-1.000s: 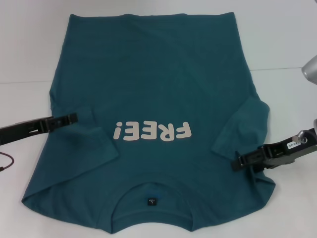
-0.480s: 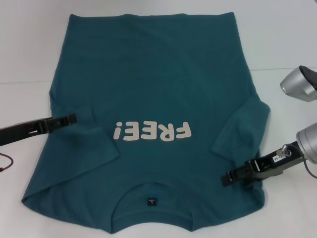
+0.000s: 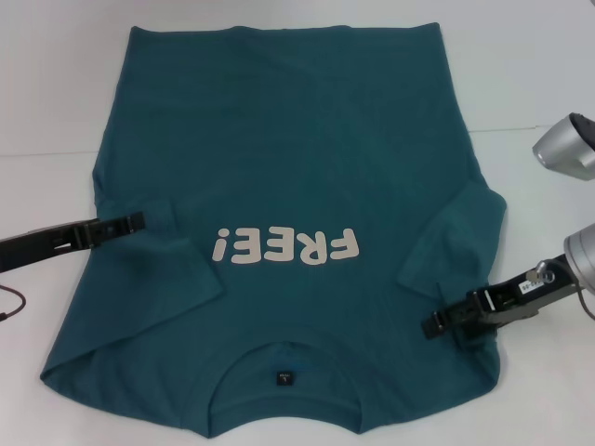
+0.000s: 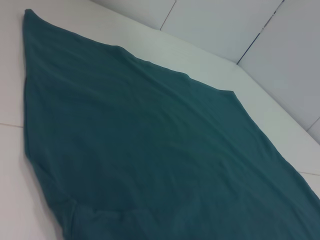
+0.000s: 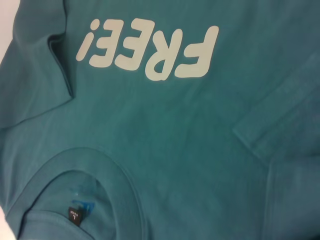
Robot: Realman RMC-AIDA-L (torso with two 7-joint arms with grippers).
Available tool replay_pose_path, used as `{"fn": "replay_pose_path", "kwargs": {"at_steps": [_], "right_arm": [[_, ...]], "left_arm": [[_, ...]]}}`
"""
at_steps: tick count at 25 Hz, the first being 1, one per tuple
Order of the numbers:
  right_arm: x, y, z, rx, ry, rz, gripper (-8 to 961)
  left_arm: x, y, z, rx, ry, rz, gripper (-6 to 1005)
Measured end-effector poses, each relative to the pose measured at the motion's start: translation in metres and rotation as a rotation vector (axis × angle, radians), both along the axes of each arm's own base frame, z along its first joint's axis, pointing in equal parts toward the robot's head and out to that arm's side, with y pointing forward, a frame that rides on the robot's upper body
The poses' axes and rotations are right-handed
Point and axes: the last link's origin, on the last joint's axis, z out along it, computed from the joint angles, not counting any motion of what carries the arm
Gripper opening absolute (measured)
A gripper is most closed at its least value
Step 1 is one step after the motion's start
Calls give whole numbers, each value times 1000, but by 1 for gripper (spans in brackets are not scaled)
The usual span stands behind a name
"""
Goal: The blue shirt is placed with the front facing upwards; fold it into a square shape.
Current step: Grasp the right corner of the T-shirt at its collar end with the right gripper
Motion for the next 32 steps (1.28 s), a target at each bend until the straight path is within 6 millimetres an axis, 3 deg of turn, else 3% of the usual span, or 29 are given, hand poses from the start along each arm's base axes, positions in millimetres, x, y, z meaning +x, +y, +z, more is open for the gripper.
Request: {"fn": "replay_pose_path", "kwargs": {"at_steps": [18, 32], "right_arm": [[-5, 5, 19, 33, 20, 13, 910], [-9, 0, 2, -8, 29, 10, 907]], "left_arm": [[0, 1, -1, 5, 3, 3, 875], [1, 2, -3, -1, 13, -1, 875]]}}
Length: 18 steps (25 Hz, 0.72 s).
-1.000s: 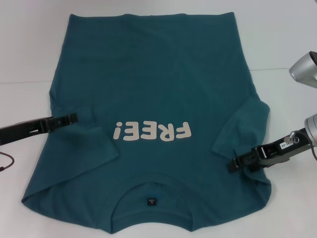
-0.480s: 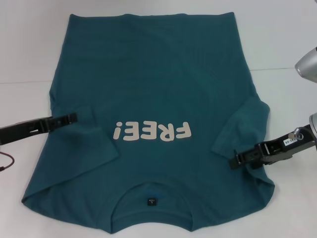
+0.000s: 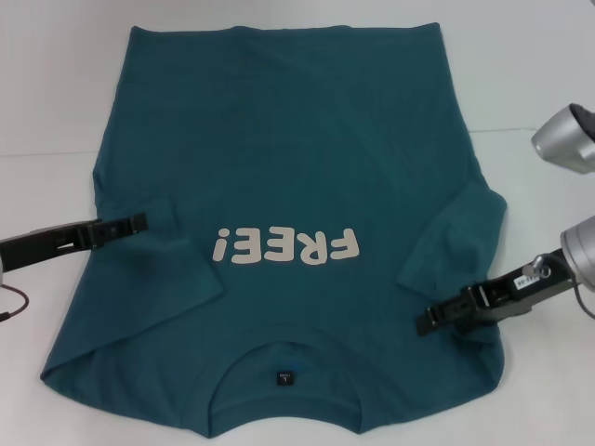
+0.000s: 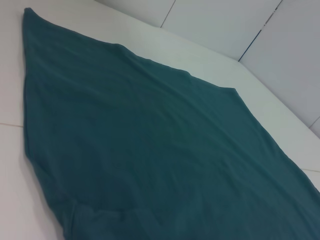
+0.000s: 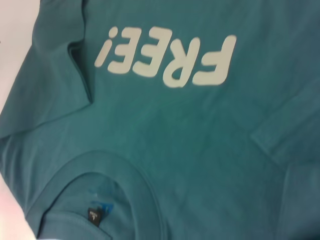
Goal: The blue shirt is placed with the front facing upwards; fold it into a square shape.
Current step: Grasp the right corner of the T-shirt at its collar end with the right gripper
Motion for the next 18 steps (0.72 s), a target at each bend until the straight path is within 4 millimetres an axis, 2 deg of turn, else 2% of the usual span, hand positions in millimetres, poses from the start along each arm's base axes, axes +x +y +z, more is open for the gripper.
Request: {"fn": "replay_pose_path", "kwargs": {"at_steps": [8, 18], "right_arm": [[7, -11, -15, -59, -26, -25, 906], [8, -9, -12, -38, -21, -22, 908]], "left_arm": [[0, 0, 1, 1, 2, -1, 876], [0, 1, 0, 3, 8, 0, 876]]}}
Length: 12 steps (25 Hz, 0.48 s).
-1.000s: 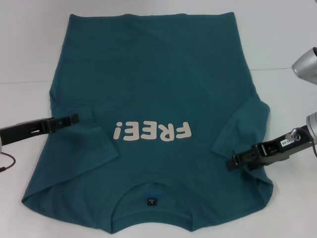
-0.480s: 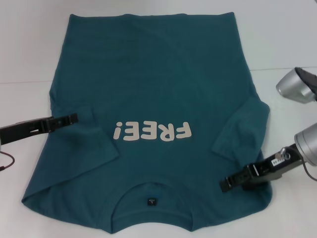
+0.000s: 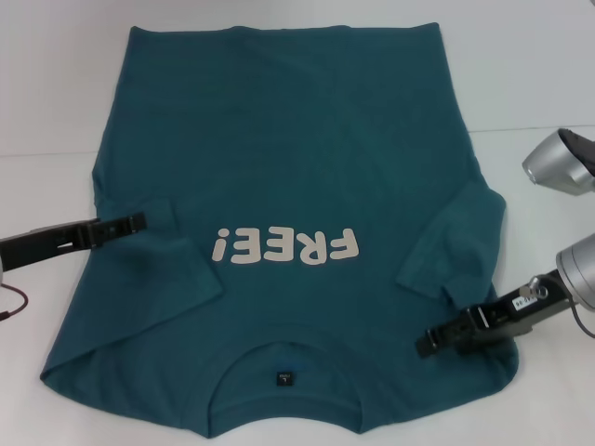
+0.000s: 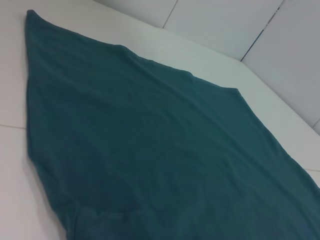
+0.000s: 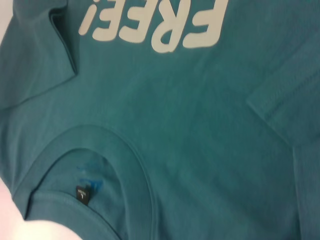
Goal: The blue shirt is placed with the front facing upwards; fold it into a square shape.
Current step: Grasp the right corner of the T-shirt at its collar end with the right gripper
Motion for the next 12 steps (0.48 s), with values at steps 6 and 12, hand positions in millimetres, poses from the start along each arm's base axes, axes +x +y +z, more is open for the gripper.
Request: {"fn": "replay_pose_path", "kwargs": {"at_steps": [6, 12], "right_arm": [[-14, 8, 14, 27, 42, 29, 908], [-22, 11, 26, 50, 82, 36, 907]], "left_arm": [[0, 0, 0, -1, -1, 2, 876], [-1, -1, 0, 0, 0, 5, 875]]}}
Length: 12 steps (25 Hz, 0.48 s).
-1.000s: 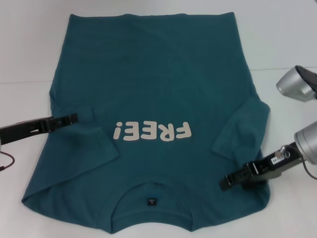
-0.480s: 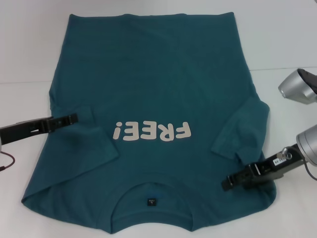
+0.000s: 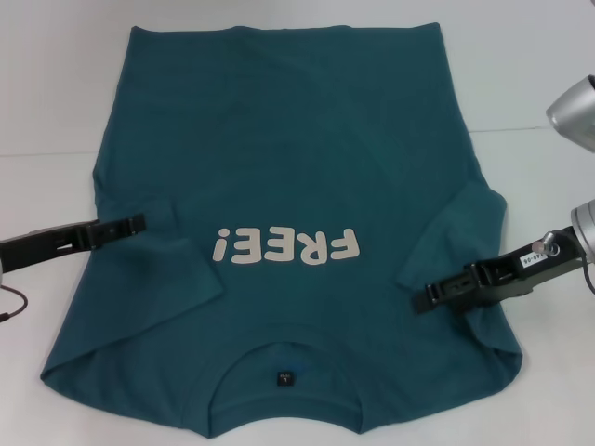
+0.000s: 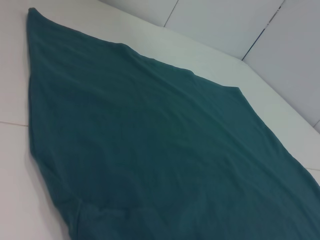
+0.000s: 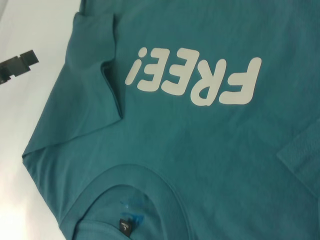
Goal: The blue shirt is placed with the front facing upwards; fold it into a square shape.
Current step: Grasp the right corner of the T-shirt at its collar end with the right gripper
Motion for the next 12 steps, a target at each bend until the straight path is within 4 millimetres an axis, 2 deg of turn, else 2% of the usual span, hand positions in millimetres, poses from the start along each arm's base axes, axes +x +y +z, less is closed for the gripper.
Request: {"fn": "replay_pose_path", "kwargs": {"at_steps": [4, 12], "right_arm": [[0, 0, 5, -1, -3, 7, 907], [12, -3, 30, 41, -43, -20, 907]], "left_arm": [[0, 0, 0, 0, 0, 0, 875], [-1, 1, -1, 1, 3, 5, 875]]}}
